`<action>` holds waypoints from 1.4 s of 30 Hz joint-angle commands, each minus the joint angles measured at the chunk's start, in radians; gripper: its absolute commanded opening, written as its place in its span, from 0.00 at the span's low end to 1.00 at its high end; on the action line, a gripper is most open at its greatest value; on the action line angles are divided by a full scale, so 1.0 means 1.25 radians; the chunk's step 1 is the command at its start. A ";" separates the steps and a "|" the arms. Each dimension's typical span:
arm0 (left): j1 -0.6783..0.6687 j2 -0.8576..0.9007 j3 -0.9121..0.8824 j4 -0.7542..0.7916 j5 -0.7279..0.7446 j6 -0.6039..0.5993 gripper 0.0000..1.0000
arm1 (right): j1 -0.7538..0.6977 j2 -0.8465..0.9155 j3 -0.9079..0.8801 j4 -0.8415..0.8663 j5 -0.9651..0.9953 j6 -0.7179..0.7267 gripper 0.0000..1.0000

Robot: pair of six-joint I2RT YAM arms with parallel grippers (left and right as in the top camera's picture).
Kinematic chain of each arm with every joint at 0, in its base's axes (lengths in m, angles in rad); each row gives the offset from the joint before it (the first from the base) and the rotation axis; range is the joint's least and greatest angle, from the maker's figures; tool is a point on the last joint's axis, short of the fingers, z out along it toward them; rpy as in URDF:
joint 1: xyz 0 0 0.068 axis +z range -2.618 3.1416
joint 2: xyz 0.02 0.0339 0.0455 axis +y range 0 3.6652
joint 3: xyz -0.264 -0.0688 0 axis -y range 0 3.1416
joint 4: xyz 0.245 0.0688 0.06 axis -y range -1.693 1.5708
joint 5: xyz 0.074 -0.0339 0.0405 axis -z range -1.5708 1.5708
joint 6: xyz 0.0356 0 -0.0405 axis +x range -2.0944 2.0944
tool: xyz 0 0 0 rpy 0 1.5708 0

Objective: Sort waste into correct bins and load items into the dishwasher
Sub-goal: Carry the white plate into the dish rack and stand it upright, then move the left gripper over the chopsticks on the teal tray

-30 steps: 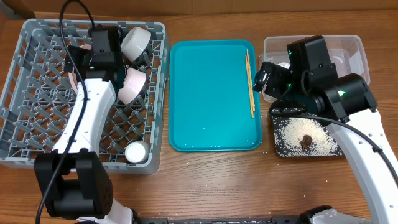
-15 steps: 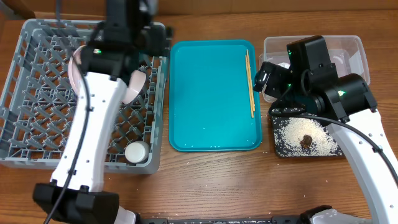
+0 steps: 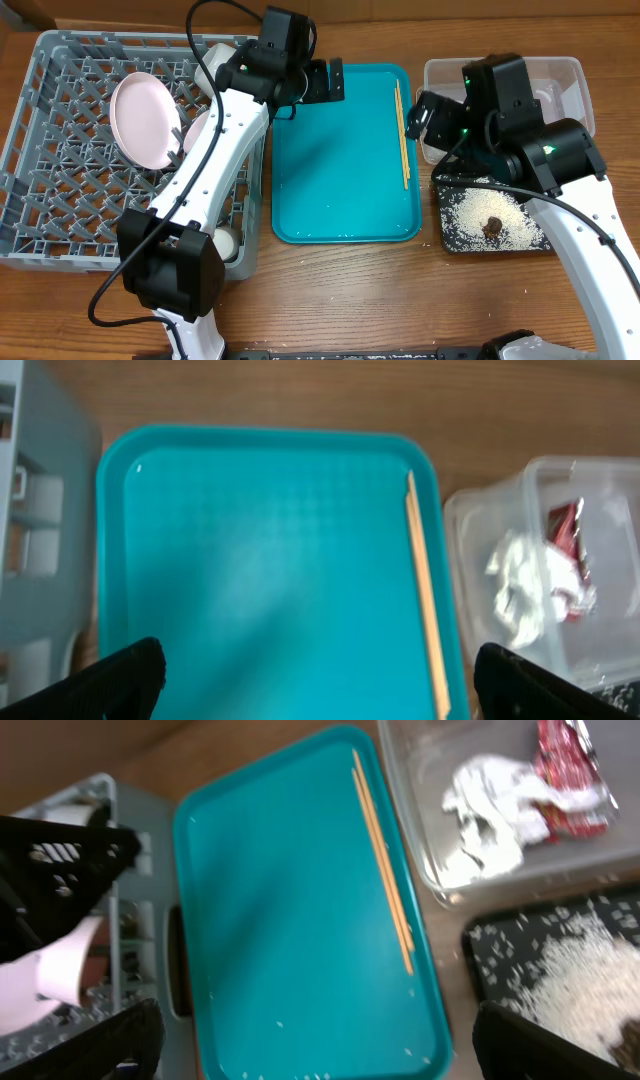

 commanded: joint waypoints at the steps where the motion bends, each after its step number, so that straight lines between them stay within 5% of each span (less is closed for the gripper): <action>1: -0.068 0.023 0.011 0.056 -0.024 -0.056 1.00 | -0.002 -0.002 -0.002 0.026 0.008 -0.001 1.00; 8: -0.153 0.157 0.083 0.090 -0.047 -0.062 0.99 | -0.002 -0.001 -0.002 0.026 0.008 -0.001 1.00; 18: -0.170 0.349 0.364 -0.084 -0.080 -0.073 1.00 | -0.002 -0.002 -0.002 -0.010 0.005 -0.001 1.00; 28: -0.198 0.411 0.364 -0.091 -0.196 -0.121 1.00 | -0.002 -0.001 -0.002 -0.010 0.005 -0.001 1.00; 42: -0.232 0.468 0.364 -0.030 -0.182 -0.213 1.00 | -0.002 -0.001 -0.002 -0.010 0.005 -0.001 1.00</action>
